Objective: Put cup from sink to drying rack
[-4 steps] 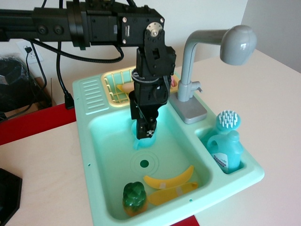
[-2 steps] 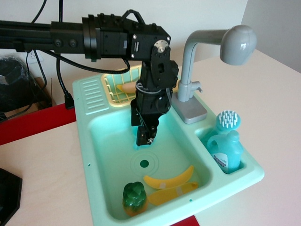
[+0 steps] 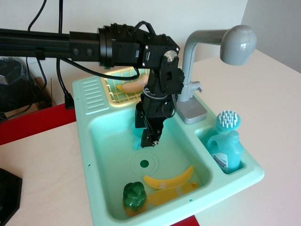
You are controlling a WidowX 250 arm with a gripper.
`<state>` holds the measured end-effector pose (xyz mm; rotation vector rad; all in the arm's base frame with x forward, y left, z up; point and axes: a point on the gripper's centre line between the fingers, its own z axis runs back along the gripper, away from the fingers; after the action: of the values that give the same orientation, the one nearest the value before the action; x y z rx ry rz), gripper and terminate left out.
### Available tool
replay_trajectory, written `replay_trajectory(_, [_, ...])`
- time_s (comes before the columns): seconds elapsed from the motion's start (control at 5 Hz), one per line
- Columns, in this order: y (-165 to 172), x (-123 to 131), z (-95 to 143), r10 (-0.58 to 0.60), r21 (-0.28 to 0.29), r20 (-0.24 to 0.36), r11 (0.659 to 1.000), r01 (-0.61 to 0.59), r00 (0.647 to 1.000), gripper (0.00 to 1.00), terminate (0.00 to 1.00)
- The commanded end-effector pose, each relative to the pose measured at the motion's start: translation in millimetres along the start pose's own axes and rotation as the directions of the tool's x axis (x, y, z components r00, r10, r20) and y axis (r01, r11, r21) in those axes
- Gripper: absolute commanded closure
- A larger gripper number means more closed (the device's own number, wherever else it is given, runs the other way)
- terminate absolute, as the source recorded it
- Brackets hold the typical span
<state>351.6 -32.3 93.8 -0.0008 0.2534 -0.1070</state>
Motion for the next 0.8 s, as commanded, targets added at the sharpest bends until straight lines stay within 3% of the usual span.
replay_trajectory(0.0, [-3.3, 7.9, 8.7, 0.003, 0.011, 0.045, 1.0, -0.003, 0.999, 0.0, 0.0])
replay_trajectory(0.2, [-3.6, 7.3, -1.1, 0.012, 0.012, 0.043, 1.0, -0.013, 0.999, 0.0, 0.0])
replay_trajectory(0.4, [-4.4, 2.8, -8.1, 0.012, 0.023, 0.051, 1.0, -0.013, 0.999, 1.0, 0.0])
replay_trajectory(0.6, [-4.1, -3.6, -11.9, 0.014, 0.021, 0.055, 1.0, -0.015, 0.998, 1.0, 0.0])
